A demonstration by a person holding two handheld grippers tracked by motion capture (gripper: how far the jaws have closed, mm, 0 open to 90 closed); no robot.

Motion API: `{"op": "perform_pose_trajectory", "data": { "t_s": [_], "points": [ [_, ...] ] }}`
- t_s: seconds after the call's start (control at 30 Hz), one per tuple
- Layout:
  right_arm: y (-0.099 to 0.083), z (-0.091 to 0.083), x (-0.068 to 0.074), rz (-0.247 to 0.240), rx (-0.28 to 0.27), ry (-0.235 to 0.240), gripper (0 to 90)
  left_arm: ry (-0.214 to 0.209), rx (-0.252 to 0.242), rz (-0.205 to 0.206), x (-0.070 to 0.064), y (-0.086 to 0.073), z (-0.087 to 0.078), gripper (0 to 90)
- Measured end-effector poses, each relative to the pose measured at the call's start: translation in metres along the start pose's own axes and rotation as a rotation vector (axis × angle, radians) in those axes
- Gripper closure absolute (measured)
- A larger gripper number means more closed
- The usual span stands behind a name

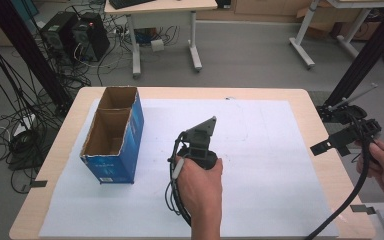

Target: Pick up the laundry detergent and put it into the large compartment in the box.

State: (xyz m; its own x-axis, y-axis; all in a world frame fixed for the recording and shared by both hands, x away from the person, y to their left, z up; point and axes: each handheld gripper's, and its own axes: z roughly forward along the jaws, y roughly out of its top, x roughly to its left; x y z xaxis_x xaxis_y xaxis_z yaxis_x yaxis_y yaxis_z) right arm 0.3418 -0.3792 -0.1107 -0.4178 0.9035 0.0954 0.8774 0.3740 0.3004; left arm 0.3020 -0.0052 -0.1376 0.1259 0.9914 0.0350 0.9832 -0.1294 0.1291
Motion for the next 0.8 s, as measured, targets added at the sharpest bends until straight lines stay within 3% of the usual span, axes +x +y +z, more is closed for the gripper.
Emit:
{"op": "perform_pose_trajectory", "data": {
  "t_s": [0.2, 0.53, 0.7, 0.8],
  "points": [
    [0.0, 0.0, 0.0, -0.004, 0.001, 0.005, 3.6, 0.007, -0.009, 0.007, -0.002, -0.002, -0.001, 36.6],
    [0.0, 0.0, 0.0, -0.005, 0.005, 0.008, 3.6, -0.025, -0.003, 0.009, 0.008, -0.005, -0.003, 37.3],
    [0.002, -0.001, 0.001, -0.004, 0.008, -0.001, 3.6, -0.029, -0.011, 0.008, 0.013, -0.009, -0.01, 37.4],
    [0.003, -0.002, 0.003, -0.006, 0.012, 0.002, 3.6, -0.013, -0.017, 0.009, 0.014, -0.01, -0.025, 37.4]
  ]
}}
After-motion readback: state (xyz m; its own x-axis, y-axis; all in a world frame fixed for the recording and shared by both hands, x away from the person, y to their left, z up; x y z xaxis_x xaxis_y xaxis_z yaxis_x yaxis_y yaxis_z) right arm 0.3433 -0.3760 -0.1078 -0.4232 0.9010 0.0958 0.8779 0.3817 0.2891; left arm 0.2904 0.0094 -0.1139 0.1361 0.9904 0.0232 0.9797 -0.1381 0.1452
